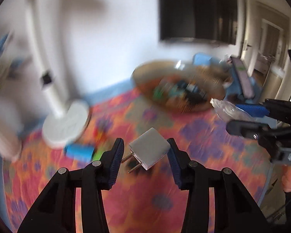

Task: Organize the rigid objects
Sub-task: 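Carry both items over the amber bowl and open both grippers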

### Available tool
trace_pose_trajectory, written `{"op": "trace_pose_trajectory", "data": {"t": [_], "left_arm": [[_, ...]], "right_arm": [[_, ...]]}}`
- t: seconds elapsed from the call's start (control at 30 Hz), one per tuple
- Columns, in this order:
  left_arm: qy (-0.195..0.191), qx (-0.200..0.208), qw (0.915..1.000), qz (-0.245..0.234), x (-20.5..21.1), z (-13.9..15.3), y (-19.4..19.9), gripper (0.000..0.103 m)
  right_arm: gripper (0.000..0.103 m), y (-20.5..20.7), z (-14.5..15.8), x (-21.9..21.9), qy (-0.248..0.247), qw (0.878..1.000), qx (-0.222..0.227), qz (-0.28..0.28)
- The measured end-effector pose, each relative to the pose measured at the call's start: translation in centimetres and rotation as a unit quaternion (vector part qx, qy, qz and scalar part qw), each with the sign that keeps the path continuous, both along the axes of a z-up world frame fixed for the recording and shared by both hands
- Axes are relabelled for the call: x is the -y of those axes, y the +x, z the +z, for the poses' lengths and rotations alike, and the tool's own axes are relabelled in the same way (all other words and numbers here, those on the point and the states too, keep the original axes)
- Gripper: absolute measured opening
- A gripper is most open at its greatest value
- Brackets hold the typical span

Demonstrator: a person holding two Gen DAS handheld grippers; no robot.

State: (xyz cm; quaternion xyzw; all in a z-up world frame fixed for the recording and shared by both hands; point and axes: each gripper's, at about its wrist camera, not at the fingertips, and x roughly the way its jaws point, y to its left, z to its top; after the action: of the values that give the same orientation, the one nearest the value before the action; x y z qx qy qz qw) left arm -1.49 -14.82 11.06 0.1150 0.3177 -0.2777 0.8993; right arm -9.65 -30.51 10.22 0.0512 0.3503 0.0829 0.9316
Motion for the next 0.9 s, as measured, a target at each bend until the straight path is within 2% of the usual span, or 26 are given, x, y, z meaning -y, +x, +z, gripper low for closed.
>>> {"op": "trace_pose_trajectory", "data": {"t": [0.1,0.23,0.37,0.47,0.6,0.63,0.67,0.73,0.8,0.9], "left_arm": [[-0.01,0.021,0.9996,-0.014,3.6,2.8,1.6,0.042],[-0.008,0.025,0.9994,-0.021,7.2,3.8,3.7,0.042],[-0.021,-0.018,0.9995,-0.017,9.2,2.8,6.3,0.042],[-0.023,-0.039,0.999,-0.003,10.3,1.0,7.4,0.042],[0.0,-0.051,0.9985,0.02,11.9,-0.6,8.3,0.043],[0.002,-0.053,0.9983,0.027,11.8,-0.7,8.5,0.047],[0.0,-0.058,0.9978,0.033,11.5,-0.6,8.8,0.058],[-0.019,-0.063,0.9971,0.038,10.3,0.2,8.9,0.069],[-0.041,-0.05,0.9967,0.048,8.3,1.4,8.5,0.07],[-0.055,-0.033,0.9959,0.063,5.5,3.3,7.5,0.072]], "right_arm": [[0.048,1.1,2.5,3.8,-0.011,0.998,0.016,-0.051],[0.048,3.5,4.2,9.4,-0.003,0.991,0.0,-0.13],[0.048,6.8,3.2,13.3,0.007,0.983,-0.054,-0.174],[0.048,8.0,1.9,14.5,0.033,0.982,-0.08,-0.169],[0.048,8.7,0.9,14.3,0.008,0.98,-0.091,-0.179],[0.048,8.8,0.7,14.3,-0.001,0.978,-0.095,-0.186],[0.05,9.0,0.6,14.3,-0.003,0.977,-0.097,-0.188],[0.059,9.5,0.2,14.6,0.003,0.977,-0.105,-0.187],[0.06,9.1,0.1,14.9,0.009,0.977,-0.104,-0.187],[0.062,8.2,0.9,13.9,-0.002,0.979,-0.094,-0.184]]}}
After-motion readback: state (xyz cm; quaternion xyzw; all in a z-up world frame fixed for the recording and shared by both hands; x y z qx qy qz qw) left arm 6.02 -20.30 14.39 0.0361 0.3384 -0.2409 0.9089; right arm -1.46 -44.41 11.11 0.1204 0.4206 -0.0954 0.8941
